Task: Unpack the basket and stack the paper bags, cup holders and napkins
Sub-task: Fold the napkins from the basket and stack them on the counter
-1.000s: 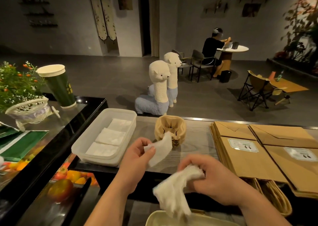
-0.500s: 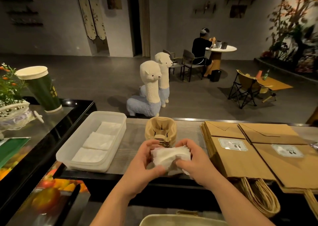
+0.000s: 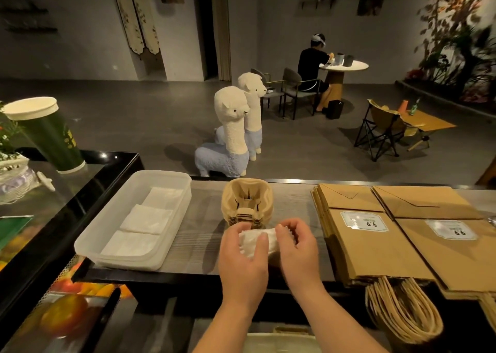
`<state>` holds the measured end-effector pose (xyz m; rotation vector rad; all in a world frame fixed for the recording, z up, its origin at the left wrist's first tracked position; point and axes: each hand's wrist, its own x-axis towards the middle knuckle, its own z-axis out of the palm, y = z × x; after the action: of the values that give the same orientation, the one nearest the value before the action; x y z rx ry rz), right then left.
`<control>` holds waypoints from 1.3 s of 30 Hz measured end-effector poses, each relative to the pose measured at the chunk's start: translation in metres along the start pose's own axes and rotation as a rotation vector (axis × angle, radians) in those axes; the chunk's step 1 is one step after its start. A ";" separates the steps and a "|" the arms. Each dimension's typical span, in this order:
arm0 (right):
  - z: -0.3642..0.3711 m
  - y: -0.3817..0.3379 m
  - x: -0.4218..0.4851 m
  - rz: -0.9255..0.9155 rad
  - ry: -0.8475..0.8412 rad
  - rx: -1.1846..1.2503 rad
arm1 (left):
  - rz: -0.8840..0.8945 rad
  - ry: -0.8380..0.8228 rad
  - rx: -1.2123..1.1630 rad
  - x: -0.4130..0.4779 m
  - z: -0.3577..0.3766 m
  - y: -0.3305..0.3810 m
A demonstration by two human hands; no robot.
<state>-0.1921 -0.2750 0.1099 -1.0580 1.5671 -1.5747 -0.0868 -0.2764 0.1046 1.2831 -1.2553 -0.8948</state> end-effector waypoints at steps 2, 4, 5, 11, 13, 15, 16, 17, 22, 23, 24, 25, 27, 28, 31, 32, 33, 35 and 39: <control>0.003 -0.001 0.000 -0.029 0.032 -0.030 | -0.009 0.111 -0.017 0.003 0.006 0.002; 0.005 -0.002 0.001 -0.041 0.032 -0.064 | -0.023 0.174 -0.026 0.006 0.009 0.004; 0.005 -0.001 0.002 -0.039 0.027 -0.074 | -0.035 0.191 -0.030 0.007 0.009 0.005; 0.001 -0.001 0.004 -0.035 -0.027 -0.024 | -0.052 0.137 -0.071 0.009 0.009 0.006; -0.001 -0.001 0.006 -0.012 -0.078 0.006 | -0.040 0.047 -0.023 0.010 0.008 0.006; -0.006 0.000 0.007 0.023 -0.151 0.070 | -0.012 0.027 0.019 0.011 0.003 0.005; -0.009 0.000 0.007 0.040 -0.199 0.119 | -0.001 0.036 0.028 0.011 -0.001 0.004; -0.012 0.001 0.007 0.052 -0.252 0.159 | 0.006 0.049 0.029 0.012 -0.004 0.003; -0.023 0.001 0.008 0.018 -0.454 0.039 | -0.049 0.035 -0.024 0.019 -0.014 0.002; -0.024 0.002 0.009 0.023 -0.480 0.013 | -0.058 0.028 -0.042 0.020 -0.015 0.002; -0.024 0.002 0.009 0.034 -0.495 -0.013 | -0.065 0.026 -0.059 0.021 -0.018 0.003; -0.025 0.001 0.009 0.041 -0.496 -0.043 | -0.073 0.026 -0.075 0.023 -0.020 0.004; -0.026 -0.001 0.010 0.037 -0.471 -0.089 | -0.082 0.043 -0.117 0.027 -0.026 0.008; -0.026 -0.002 0.011 0.028 -0.459 -0.101 | -0.075 0.063 -0.134 0.030 -0.029 0.011; -0.027 -0.007 0.011 0.015 -0.455 -0.145 | -0.066 0.154 -0.196 0.039 -0.042 0.025; -0.027 -0.009 0.010 0.019 -0.457 -0.177 | -0.069 0.189 -0.219 0.042 -0.048 0.029; -0.027 -0.011 0.009 0.024 -0.453 -0.216 | -0.072 0.223 -0.237 0.045 -0.054 0.032; -0.030 -0.017 0.005 0.002 -0.425 -0.292 | -0.094 0.273 -0.252 0.049 -0.068 0.036; -0.046 -0.047 -0.013 -0.090 -0.534 -0.378 | -0.104 0.275 -0.213 0.049 -0.086 0.039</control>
<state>-0.2234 -0.2395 0.1582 -1.6156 1.4730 -0.9425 -0.0016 -0.3029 0.1624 1.2605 -0.8616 -0.8666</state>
